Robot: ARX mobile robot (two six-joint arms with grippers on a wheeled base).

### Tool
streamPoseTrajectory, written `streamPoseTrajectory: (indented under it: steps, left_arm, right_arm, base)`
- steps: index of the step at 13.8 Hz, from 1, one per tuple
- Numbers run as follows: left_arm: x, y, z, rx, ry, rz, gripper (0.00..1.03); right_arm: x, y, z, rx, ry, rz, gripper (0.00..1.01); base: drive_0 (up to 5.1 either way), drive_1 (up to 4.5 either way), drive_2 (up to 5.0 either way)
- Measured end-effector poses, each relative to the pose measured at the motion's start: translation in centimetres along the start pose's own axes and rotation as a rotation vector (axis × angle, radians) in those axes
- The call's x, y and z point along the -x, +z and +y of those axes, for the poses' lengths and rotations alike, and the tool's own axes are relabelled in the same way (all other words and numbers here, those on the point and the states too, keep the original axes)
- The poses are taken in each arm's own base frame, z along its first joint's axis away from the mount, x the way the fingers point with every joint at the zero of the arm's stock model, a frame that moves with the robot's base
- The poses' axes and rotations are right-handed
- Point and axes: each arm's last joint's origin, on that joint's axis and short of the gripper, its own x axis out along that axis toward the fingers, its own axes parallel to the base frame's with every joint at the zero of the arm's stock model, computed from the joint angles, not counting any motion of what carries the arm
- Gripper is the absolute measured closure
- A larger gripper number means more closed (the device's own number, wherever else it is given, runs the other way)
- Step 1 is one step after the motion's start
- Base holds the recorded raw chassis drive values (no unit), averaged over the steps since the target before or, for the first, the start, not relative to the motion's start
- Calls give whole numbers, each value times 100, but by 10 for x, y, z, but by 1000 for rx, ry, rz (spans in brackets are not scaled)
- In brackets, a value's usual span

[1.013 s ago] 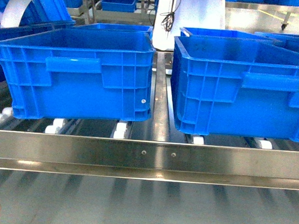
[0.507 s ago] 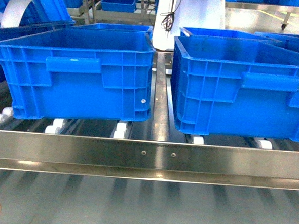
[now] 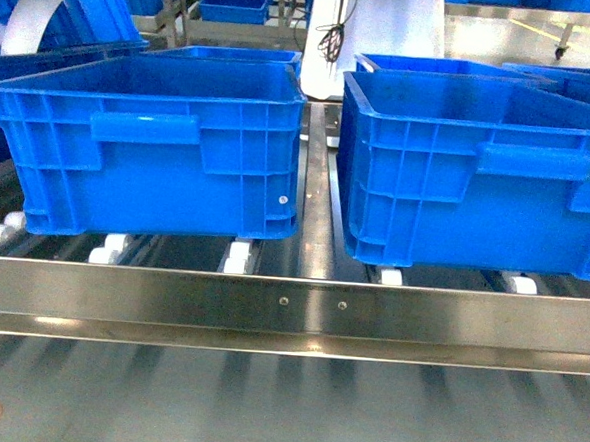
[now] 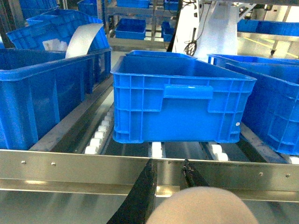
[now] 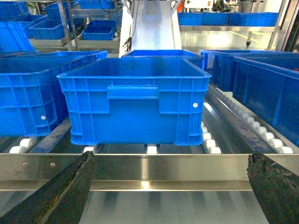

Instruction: Place part in tray to right shelf

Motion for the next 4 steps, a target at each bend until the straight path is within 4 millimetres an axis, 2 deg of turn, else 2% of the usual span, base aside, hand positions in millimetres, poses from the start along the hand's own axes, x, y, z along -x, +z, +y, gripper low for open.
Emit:
streamPoseTrajectory:
  steps: [4]
  left_arm:
    - [0,0,0,0,0,0,91]
  right_arm:
    - [0,0,0,0,0,0,3]
  base:
    - [0,0,0]
